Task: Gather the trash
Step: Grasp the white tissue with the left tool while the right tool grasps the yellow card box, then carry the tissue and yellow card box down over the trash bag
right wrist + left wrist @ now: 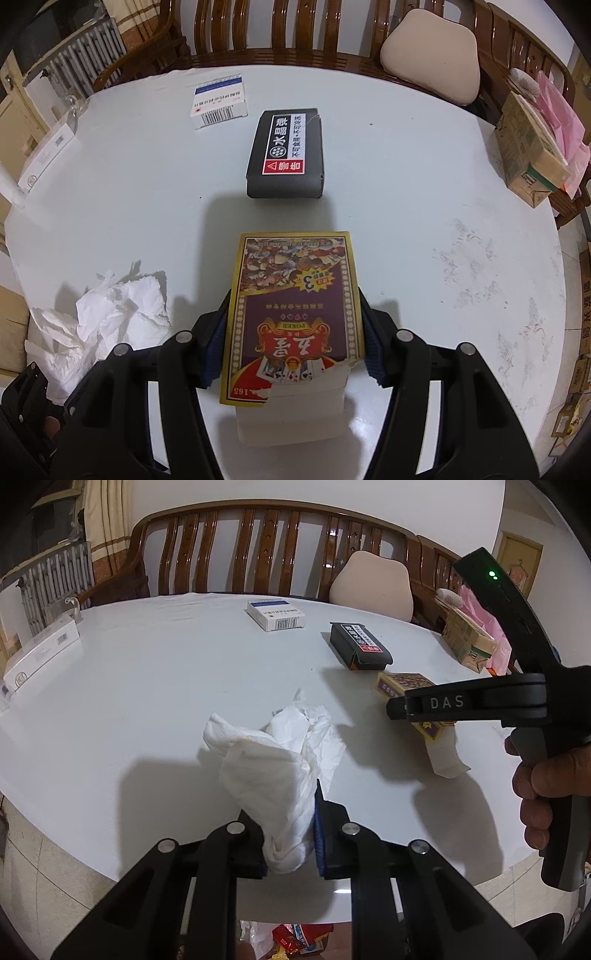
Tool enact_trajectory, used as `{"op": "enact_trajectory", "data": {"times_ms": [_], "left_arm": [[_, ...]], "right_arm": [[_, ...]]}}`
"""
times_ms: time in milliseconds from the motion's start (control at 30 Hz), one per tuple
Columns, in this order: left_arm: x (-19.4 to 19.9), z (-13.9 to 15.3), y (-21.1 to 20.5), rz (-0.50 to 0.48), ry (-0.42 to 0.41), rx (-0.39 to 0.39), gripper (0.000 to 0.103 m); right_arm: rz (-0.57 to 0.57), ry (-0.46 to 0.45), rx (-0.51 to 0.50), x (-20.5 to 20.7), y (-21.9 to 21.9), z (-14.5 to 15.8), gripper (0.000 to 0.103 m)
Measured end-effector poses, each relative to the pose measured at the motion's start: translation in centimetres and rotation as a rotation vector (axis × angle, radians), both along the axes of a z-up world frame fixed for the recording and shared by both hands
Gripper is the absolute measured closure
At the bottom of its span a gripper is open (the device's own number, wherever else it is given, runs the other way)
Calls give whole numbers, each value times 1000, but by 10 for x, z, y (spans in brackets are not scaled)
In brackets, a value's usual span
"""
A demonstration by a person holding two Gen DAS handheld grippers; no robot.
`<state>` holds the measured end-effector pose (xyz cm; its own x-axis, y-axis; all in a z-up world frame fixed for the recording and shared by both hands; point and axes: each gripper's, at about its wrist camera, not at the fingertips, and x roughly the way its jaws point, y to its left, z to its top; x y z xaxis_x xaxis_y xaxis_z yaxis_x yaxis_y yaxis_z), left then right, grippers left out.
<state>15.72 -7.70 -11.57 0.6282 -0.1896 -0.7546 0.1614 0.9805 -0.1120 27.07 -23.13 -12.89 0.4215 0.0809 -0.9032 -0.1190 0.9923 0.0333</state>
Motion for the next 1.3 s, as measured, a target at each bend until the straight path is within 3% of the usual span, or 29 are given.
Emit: {"op": "enact_trajectory", "data": {"times_ms": [800, 1300], "left_arm": [[-22, 45, -8, 0, -64, 41, 86], [-70, 97, -10, -30, -149, 40, 86]], "right_arm": [[-41, -117, 22, -37, -35, 62, 45], [38, -294, 34, -126, -46, 141, 45]]}}
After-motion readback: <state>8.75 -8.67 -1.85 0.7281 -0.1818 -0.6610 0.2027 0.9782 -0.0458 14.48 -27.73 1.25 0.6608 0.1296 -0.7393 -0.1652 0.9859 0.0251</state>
